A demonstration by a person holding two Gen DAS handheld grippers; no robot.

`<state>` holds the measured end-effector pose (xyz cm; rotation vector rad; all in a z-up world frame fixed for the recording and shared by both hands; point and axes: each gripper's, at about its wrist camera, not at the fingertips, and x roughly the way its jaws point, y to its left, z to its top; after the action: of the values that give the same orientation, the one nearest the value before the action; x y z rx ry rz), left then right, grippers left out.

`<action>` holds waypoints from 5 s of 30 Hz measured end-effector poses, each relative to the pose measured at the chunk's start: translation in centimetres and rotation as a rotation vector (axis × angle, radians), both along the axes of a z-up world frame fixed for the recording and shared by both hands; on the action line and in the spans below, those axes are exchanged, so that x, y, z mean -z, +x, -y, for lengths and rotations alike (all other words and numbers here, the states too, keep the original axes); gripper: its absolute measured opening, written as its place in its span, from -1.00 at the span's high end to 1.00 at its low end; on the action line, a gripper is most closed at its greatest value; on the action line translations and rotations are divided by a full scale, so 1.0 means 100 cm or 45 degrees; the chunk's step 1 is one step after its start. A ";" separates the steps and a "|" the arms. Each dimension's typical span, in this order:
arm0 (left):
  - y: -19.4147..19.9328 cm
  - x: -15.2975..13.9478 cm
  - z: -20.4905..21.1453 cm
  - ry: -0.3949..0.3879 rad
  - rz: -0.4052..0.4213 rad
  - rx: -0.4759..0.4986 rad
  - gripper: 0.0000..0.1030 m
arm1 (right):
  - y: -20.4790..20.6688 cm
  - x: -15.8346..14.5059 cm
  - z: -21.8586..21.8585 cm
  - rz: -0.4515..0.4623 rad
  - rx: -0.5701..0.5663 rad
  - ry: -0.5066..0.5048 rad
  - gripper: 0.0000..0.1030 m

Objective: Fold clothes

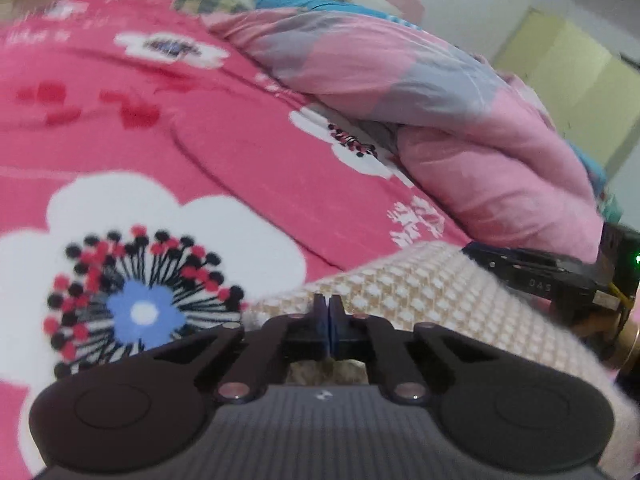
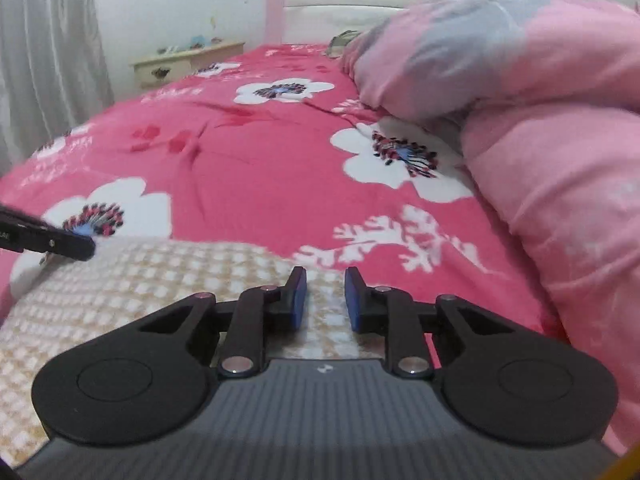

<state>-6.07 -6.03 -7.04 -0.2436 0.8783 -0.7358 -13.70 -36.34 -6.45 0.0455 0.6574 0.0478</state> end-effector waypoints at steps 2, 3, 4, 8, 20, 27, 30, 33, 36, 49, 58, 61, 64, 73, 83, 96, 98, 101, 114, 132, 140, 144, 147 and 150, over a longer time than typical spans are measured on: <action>0.002 -0.001 -0.002 -0.003 -0.011 0.008 0.92 | 0.004 -0.020 -0.004 -0.022 0.026 -0.007 0.63; 0.001 -0.001 -0.001 0.005 0.002 0.013 0.92 | 0.002 -0.032 -0.007 0.005 0.027 -0.013 0.63; -0.001 -0.001 -0.001 0.009 0.012 0.012 0.92 | -0.003 -0.041 -0.008 0.051 0.022 0.005 0.63; -0.005 -0.007 0.000 -0.008 0.010 -0.004 0.90 | -0.006 -0.014 -0.004 -0.094 0.055 -0.036 0.65; -0.137 -0.098 0.030 0.058 0.376 0.557 0.05 | -0.102 -0.101 -0.030 -0.143 -0.088 0.208 0.63; -0.160 -0.062 0.043 0.201 0.266 0.623 0.02 | -0.120 -0.043 -0.079 -0.361 -0.159 0.077 0.69; -0.150 -0.067 0.033 0.156 0.196 0.548 -0.01 | -0.129 -0.070 -0.048 -0.319 -0.057 0.299 0.63; -0.141 -0.064 0.021 0.120 0.114 0.452 -0.04 | -0.139 -0.067 -0.003 -0.402 0.095 0.654 0.46; -0.131 -0.057 0.006 0.070 0.006 0.357 -0.04 | -0.145 -0.036 0.008 -0.535 0.167 0.894 0.33; -0.106 -0.021 -0.018 -0.042 -0.272 0.170 -0.05 | -0.148 -0.038 -0.009 -0.566 -0.163 1.300 0.74; -0.128 -0.078 -0.003 -0.109 0.133 0.402 0.03 | -0.145 -0.016 -0.039 -0.748 -0.189 1.075 0.74; -0.148 -0.071 0.032 -0.092 0.151 0.693 0.05 | -0.143 0.001 -0.049 -0.797 -0.175 1.018 0.69; -0.179 -0.041 0.057 0.131 0.232 0.827 0.21 | -0.146 -0.009 -0.052 -0.758 -0.164 0.956 0.59; -0.164 -0.034 0.051 0.047 0.072 0.768 0.15 | -0.148 -0.105 -0.064 -0.155 -0.220 0.235 0.40; -0.118 -0.040 0.073 0.104 -0.345 0.697 0.17 | -0.103 -0.063 -0.117 -0.177 -0.303 -0.259 0.82; -0.098 -0.087 0.081 0.385 0.245 0.482 -0.05 | -0.078 -0.029 -0.072 -0.212 -0.213 -0.202 0.88; -0.086 -0.058 0.095 0.590 0.282 0.422 -0.06 | -0.078 -0.032 -0.068 -0.209 -0.200 -0.168 0.88; -0.081 -0.032 0.096 0.600 0.246 0.405 -0.16 | -0.065 -0.050 -0.067 -0.112 -0.123 -0.112 0.88; -0.089 -0.033 0.106 0.665 0.200 0.300 -0.16 | -0.022 -0.042 -0.035 -0.074 0.002 -0.034 0.89; -0.086 -0.036 0.117 0.716 0.133 0.253 -0.18 | -0.008 -0.015 -0.019 -0.156 0.097 0.068 0.92; -0.087 -0.037 0.121 0.741 0.138 0.250 -0.20 | -0.010 -0.014 -0.020 -0.144 0.092 0.054 0.91; -0.087 -0.036 0.122 0.743 0.138 0.245 -0.20 | -0.011 -0.014 -0.021 -0.138 0.094 0.044 0.91; -0.087 -0.037 0.121 0.745 0.139 0.247 -0.20 | -0.011 -0.014 -0.022 -0.134 0.097 0.042 0.91; -0.087 -0.037 0.120 0.747 0.141 0.250 -0.20 | -0.012 -0.014 -0.022 -0.133 0.097 0.040 0.91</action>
<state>-14.81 -18.07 -3.35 0.4054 0.9812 -0.6346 -14.86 -34.16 -5.04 0.1038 0.7589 -0.0177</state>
